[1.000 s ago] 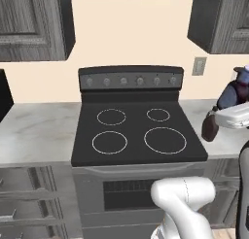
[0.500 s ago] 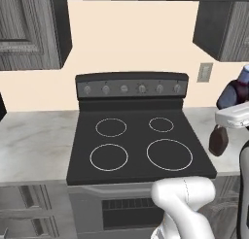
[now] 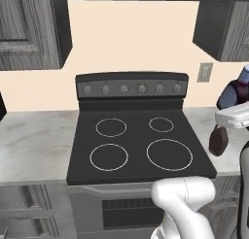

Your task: Take 2 condiments from the cabinet and move them on the counter near the stove.Make sure the condiments are lined up with each other, next to each other.

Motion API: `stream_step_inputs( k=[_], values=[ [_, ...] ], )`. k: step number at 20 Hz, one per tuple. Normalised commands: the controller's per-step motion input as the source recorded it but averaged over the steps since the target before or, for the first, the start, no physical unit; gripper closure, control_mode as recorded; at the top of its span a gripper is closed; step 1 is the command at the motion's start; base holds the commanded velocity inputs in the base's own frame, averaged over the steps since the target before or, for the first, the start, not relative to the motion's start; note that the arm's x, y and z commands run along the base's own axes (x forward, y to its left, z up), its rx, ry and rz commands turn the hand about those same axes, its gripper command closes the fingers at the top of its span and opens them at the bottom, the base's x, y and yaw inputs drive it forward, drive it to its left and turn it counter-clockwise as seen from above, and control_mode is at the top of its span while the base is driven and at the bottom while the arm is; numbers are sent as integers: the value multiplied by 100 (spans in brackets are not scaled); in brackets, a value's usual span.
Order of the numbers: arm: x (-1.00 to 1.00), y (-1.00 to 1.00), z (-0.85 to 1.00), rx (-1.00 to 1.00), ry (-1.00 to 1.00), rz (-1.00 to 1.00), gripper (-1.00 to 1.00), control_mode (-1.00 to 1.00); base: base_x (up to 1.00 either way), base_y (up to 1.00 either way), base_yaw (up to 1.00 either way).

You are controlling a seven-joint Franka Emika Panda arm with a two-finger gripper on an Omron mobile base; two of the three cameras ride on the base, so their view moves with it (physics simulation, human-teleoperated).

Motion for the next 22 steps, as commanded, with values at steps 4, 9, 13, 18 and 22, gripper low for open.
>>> stream_step_inputs(
  k=[4,9,13,18,22],
  values=[
    [0,-16,-8,0,3,-1,100,-100,0,-13,-1],
    [-13,-84,-46,1,8,-5,100,-100,0,0,0],
    [-15,-82,-55,0,6,0,100,-100,0,0,0],
    [-6,-80,-66,1,0,5,100,-100,0,0,0],
    [18,-76,-88,0,0,9,100,-100,0,0,0]
  ],
)
